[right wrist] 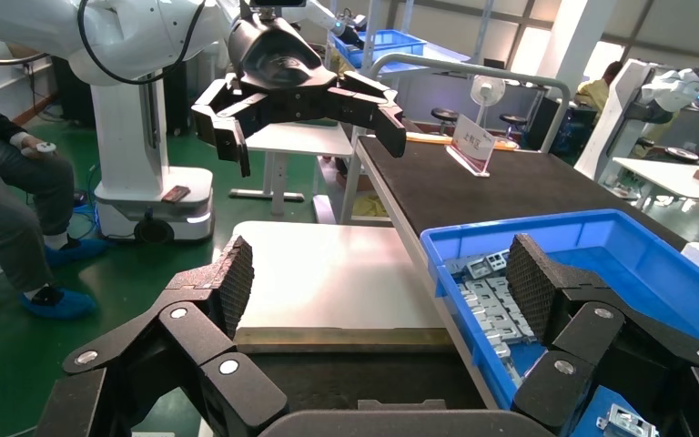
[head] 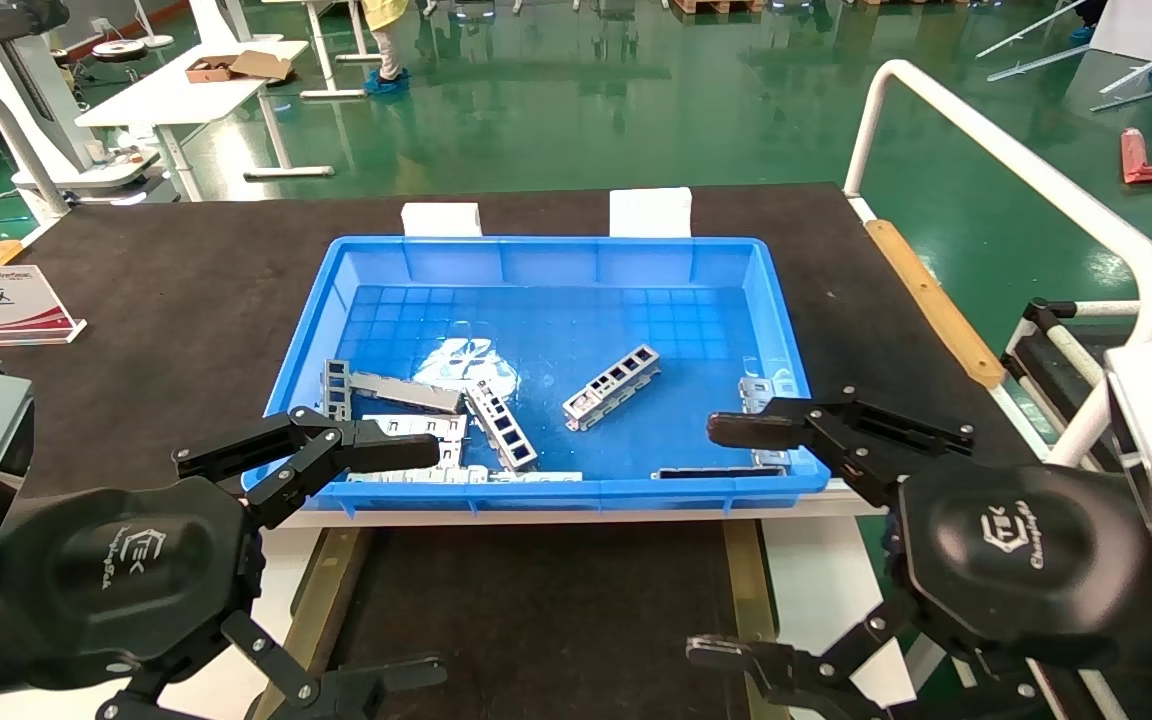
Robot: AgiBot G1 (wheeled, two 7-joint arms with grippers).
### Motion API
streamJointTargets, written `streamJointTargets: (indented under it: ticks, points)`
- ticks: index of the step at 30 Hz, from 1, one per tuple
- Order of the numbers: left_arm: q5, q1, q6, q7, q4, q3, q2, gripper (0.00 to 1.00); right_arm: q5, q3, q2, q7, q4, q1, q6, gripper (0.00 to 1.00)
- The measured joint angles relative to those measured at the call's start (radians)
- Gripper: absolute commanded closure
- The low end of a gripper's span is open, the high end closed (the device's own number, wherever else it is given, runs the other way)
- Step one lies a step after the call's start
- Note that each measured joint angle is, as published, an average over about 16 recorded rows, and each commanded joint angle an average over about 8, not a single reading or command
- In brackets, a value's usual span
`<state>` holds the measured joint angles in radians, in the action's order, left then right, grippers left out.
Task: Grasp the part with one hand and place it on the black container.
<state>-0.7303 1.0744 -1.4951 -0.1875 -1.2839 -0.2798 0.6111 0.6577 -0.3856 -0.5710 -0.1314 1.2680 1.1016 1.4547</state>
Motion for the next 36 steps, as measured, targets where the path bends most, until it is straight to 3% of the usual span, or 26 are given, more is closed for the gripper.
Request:
streamJointTargets:
  ticks: [36]
  points:
    - [0.0, 0.0, 0.0, 0.0, 0.0, 0.0, 0.0, 0.0, 0.0, 0.0, 0.0, 0.0, 0.0, 0.0, 0.0, 0.0]
